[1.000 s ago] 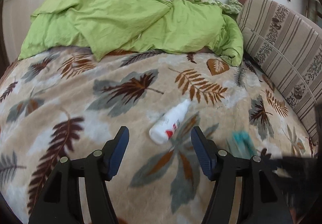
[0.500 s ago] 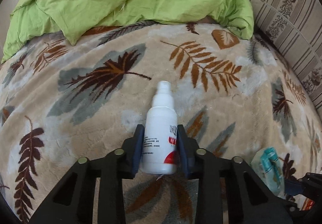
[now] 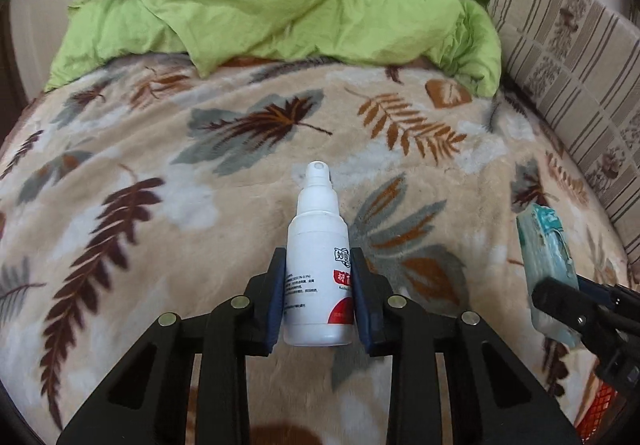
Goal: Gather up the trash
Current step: 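Hold the teal packet and white spray bottle raised above the bed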
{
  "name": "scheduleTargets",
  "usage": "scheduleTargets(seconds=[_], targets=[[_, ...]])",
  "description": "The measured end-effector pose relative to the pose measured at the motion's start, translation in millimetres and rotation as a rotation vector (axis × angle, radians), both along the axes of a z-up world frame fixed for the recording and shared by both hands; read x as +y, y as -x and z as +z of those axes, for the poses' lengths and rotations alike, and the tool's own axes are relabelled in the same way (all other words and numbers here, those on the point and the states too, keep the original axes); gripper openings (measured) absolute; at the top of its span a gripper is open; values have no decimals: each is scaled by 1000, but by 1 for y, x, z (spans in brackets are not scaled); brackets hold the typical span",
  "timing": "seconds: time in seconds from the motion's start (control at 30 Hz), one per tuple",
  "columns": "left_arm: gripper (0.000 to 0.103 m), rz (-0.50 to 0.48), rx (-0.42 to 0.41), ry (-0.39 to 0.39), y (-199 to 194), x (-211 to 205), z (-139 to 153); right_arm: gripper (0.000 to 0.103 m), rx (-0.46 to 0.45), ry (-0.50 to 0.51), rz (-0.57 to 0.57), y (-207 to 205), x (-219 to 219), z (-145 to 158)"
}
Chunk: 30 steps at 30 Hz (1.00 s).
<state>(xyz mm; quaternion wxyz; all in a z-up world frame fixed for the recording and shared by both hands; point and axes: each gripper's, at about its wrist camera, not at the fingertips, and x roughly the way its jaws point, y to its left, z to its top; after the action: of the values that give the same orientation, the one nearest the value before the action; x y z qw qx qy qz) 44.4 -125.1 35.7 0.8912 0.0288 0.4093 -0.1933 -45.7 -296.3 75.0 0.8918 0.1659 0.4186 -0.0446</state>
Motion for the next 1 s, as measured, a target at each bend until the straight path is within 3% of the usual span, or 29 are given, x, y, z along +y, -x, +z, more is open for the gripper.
scheduleTargets(seconds=[0.23, 0.43, 0.53, 1.0], targets=[[29, 25, -122, -14, 83, 25, 39, 36, -83, 40, 19, 50, 20, 20], [29, 85, -190, -61, 152, 50, 44, 36, -104, 56, 88, 90, 40, 17], [29, 113, -230, -95, 175, 56, 43, 36, -183, 37, 104, 107, 39, 28], [29, 145, -241, -111, 171, 58, 33, 36, -178, 62, 110, 102, 46, 24]])
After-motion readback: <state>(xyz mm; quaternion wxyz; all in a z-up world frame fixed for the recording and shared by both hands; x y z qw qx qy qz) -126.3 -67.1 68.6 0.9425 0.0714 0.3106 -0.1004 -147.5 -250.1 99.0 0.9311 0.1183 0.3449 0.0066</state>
